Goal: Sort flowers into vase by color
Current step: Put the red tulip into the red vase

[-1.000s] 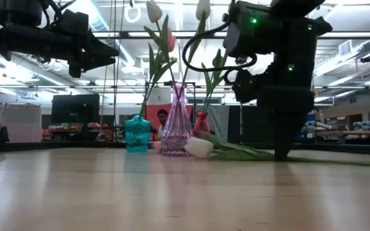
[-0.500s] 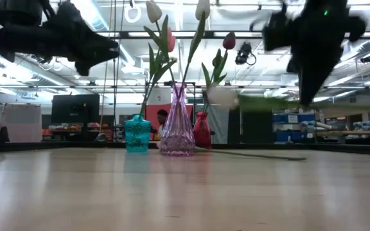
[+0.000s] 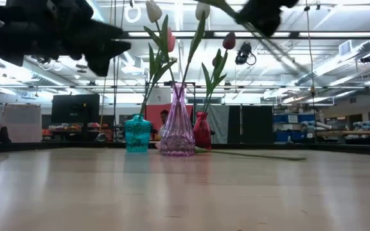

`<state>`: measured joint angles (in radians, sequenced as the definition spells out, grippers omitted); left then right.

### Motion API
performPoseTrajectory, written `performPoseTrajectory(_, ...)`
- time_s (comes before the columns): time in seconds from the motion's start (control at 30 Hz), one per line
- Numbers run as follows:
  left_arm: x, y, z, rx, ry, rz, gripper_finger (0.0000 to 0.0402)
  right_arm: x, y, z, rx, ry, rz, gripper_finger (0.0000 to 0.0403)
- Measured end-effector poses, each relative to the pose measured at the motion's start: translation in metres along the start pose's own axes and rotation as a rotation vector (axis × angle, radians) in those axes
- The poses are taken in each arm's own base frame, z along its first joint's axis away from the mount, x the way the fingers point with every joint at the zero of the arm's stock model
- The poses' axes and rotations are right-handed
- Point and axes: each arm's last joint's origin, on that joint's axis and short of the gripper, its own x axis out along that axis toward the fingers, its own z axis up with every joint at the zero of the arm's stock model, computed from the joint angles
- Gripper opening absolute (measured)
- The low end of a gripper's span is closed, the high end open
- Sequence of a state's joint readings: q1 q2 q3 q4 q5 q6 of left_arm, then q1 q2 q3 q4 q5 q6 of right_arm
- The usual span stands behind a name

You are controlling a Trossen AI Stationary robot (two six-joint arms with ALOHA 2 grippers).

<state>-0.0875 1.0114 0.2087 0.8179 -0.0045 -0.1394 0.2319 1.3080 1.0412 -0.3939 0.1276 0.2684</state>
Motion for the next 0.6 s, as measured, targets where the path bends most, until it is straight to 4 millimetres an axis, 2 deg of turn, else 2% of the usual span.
performPoseTrajectory(0.4, 0.070, -0.032, 0.013, 0.013, 0.000, 0.095, 0.0183, 0.052, 0.000, 0.004, -0.046, -0.087, -0.055, 0.0013)
performPoseTrajectory(0.6, 0.093, -0.043, 0.013, 0.086, 0.007, 0.161, 0.0183, 0.068, 0.002, 0.005, -0.073, -0.132, -0.050, 0.0013)
